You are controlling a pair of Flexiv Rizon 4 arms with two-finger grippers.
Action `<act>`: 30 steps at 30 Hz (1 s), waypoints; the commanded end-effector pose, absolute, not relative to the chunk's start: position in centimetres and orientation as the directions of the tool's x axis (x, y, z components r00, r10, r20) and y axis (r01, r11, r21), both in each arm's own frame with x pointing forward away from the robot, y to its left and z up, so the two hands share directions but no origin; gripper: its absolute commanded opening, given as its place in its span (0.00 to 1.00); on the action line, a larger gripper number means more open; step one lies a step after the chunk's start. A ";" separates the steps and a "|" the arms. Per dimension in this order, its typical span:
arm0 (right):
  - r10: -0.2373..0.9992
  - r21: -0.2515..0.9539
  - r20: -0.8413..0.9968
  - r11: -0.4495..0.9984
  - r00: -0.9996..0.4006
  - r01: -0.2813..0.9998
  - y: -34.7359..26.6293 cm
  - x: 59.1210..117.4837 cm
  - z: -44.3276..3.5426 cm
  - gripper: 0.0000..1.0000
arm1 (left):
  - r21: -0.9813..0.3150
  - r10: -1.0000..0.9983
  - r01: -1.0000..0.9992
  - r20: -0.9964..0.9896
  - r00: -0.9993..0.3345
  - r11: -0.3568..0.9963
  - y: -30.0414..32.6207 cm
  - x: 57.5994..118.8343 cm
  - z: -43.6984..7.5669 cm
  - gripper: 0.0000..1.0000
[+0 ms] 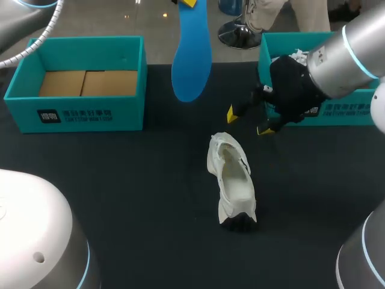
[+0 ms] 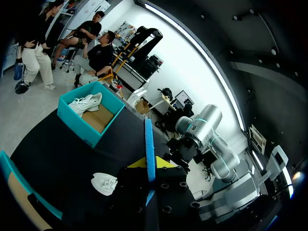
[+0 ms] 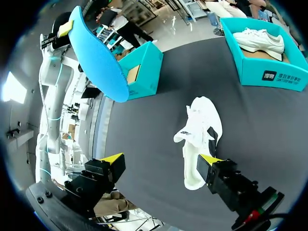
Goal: Take the shoe out of the shoebox, open the shoe tongue, remove and reinsert the insole, then place the shoe into the shoebox
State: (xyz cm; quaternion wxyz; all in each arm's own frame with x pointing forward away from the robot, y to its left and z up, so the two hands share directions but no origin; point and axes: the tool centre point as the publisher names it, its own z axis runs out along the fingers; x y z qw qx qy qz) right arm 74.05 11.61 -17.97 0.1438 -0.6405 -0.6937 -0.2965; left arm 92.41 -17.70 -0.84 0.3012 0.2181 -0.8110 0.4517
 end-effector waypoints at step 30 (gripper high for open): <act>0.466 0.078 0.883 -0.024 -0.058 0.997 15.4 76.4 -15.7 1.00 | -0.601 -0.080 -0.625 0.686 -0.723 0.498 -17.7 92.5 -0.9 0.00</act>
